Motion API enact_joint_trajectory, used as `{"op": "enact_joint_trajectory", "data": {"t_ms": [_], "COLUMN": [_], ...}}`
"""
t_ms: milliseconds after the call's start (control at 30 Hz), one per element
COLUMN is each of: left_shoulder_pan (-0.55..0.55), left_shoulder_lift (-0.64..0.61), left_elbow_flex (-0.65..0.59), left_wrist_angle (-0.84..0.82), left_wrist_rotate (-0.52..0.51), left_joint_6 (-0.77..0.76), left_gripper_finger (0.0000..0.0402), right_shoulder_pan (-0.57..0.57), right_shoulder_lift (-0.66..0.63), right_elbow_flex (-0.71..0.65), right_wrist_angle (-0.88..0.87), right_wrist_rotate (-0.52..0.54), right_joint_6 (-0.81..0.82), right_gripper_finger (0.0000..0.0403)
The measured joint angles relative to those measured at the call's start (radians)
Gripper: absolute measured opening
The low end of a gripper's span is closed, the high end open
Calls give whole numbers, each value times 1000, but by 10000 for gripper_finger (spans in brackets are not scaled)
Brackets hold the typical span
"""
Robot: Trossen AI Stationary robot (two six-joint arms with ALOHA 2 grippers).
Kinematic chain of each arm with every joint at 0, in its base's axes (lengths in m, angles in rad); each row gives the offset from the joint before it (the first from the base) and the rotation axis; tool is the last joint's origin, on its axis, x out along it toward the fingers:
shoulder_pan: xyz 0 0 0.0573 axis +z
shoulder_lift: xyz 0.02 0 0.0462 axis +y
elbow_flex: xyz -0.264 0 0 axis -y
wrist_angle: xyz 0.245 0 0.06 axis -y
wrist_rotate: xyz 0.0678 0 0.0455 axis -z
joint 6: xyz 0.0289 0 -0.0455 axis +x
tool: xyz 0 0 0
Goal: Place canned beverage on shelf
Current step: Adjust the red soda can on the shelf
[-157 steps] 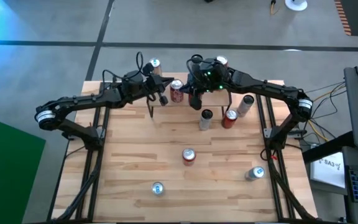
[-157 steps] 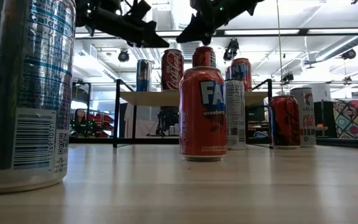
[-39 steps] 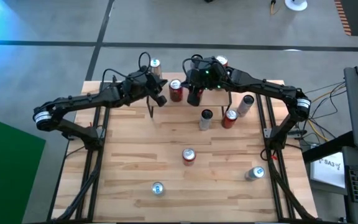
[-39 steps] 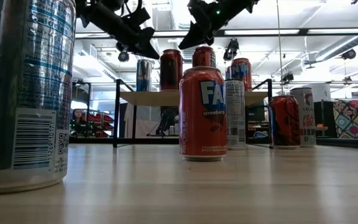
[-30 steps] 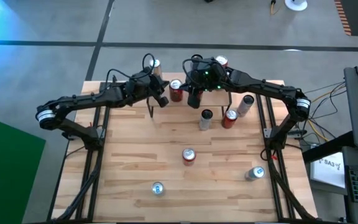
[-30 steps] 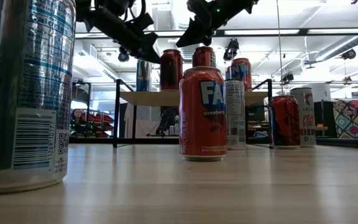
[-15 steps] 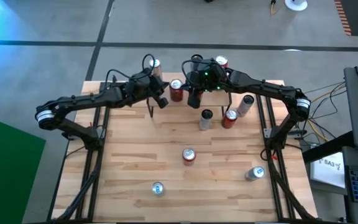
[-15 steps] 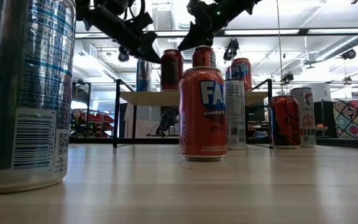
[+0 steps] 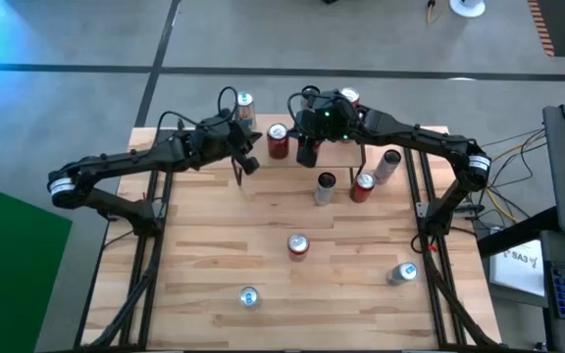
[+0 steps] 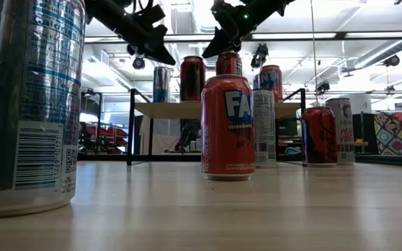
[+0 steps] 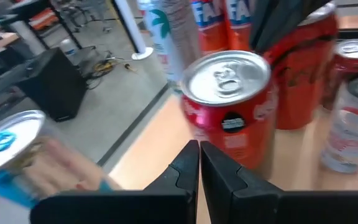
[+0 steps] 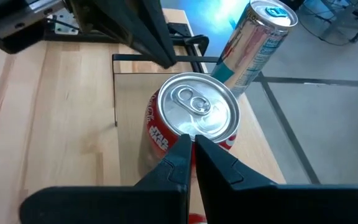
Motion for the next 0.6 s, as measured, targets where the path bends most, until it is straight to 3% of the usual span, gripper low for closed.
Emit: {"op": "enact_joint_trajectory", "data": {"t_ms": [167, 600], "left_shoulder_pan": [5, 7], "left_shoulder_lift": [19, 87], "left_elbow_flex": [0, 1], "left_wrist_angle": [24, 137], "left_wrist_rotate": [-99, -100], "left_joint_6": [9, 62], "left_gripper_finger": [0, 0], "right_shoulder_pan": [1, -2], "right_shoulder_lift": [0, 0], "right_elbow_flex": [2, -3], "right_wrist_angle": [0, -1], "right_wrist_rotate": [-12, -61], "right_joint_6": [5, 26], "right_gripper_finger": [12, 12]}}
